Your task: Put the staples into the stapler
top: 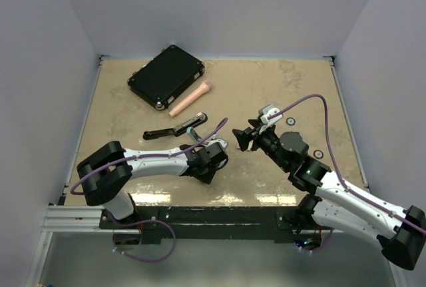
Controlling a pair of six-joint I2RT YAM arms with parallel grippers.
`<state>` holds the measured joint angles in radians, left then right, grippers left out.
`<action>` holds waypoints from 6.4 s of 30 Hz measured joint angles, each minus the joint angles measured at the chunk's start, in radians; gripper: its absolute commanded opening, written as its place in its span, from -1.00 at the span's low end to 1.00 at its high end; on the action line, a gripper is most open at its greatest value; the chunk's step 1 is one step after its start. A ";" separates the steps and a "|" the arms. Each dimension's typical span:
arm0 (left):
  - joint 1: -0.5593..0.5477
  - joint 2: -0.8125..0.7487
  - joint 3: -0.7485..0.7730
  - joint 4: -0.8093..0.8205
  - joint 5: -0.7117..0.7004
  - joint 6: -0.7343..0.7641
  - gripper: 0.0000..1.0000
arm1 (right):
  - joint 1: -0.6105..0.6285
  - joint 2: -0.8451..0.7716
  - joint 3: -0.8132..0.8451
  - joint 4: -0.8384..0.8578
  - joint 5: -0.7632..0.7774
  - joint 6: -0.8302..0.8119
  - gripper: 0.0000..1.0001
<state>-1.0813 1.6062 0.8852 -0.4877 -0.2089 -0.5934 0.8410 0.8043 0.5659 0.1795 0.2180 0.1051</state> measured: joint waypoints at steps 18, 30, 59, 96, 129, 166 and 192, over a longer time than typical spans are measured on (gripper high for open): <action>-0.001 -0.006 -0.003 0.012 0.015 0.003 0.05 | 0.000 0.011 0.011 -0.014 0.000 0.007 0.36; 0.067 -0.161 -0.007 -0.046 0.058 -0.002 -0.04 | 0.000 0.063 0.120 -0.211 0.000 0.034 0.36; -0.011 -0.303 -0.222 0.047 -0.035 -0.684 -0.28 | 0.000 0.061 0.122 -0.305 -0.090 0.210 0.36; -0.132 -0.216 -0.262 0.061 -0.272 -1.125 -0.74 | 0.000 -0.131 0.043 -0.345 -0.188 0.197 0.37; -0.137 -0.603 -0.700 0.613 -0.342 -0.999 -1.00 | -0.007 0.054 0.005 -0.228 -0.492 0.180 0.40; -0.129 -0.934 -0.210 -0.311 -0.647 -1.082 0.53 | 0.164 0.620 0.316 -0.317 -0.410 0.075 0.21; -0.127 -0.954 0.175 -0.348 -1.001 -0.448 0.55 | 0.342 1.217 0.877 -0.832 -0.093 0.085 -0.14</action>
<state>-1.2083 0.6518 1.0607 -0.8352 -1.2095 -1.0412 1.1831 2.0216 1.4429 -0.6521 0.1253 0.1902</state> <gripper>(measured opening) 0.777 0.446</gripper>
